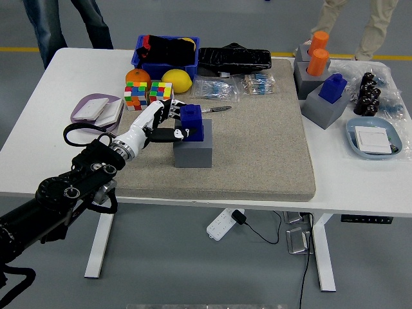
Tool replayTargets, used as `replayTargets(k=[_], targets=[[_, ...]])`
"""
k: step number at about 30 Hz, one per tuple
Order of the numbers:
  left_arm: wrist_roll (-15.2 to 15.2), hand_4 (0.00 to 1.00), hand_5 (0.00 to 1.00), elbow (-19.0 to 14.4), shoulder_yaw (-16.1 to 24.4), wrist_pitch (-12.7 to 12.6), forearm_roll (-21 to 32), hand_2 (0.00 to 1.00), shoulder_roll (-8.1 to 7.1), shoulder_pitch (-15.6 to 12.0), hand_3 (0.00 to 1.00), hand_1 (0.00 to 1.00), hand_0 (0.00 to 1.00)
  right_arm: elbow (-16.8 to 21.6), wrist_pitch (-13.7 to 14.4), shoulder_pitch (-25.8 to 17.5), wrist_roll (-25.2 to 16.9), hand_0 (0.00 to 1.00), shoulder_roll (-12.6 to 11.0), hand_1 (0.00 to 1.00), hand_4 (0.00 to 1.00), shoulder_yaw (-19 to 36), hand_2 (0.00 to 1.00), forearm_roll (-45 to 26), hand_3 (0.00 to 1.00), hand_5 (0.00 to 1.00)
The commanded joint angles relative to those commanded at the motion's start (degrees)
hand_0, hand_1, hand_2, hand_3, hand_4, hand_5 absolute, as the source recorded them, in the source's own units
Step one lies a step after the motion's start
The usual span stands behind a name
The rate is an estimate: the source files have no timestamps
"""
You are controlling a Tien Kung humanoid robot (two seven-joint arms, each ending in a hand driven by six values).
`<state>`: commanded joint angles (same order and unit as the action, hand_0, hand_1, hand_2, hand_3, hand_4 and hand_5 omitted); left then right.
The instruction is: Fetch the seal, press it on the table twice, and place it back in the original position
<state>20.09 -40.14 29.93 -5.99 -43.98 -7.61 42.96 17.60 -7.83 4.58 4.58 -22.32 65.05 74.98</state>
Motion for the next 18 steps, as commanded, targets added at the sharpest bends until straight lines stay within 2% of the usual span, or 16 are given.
replayTargets(k=[13,18], targets=[[0.1,0.756,0.002,-2.2,1.9,0.4,0.7,0.529,-0.73,-0.1,0.586,0.563,0.829,0.0,0.0,-0.1,0.0,0.778,0.1,0.689,0.834,0.2,0.687,0.0,0.690,0.578],[0.4,0.763,0.002,-3.2,3.2,0.5,0.4,0.529,-1.62,0.1,0.586,0.563,0.829,0.0,0.0,-0.1,0.0,0.779,0.1,0.689,0.834,0.3,0.686,0.0,0.690,0.578]])
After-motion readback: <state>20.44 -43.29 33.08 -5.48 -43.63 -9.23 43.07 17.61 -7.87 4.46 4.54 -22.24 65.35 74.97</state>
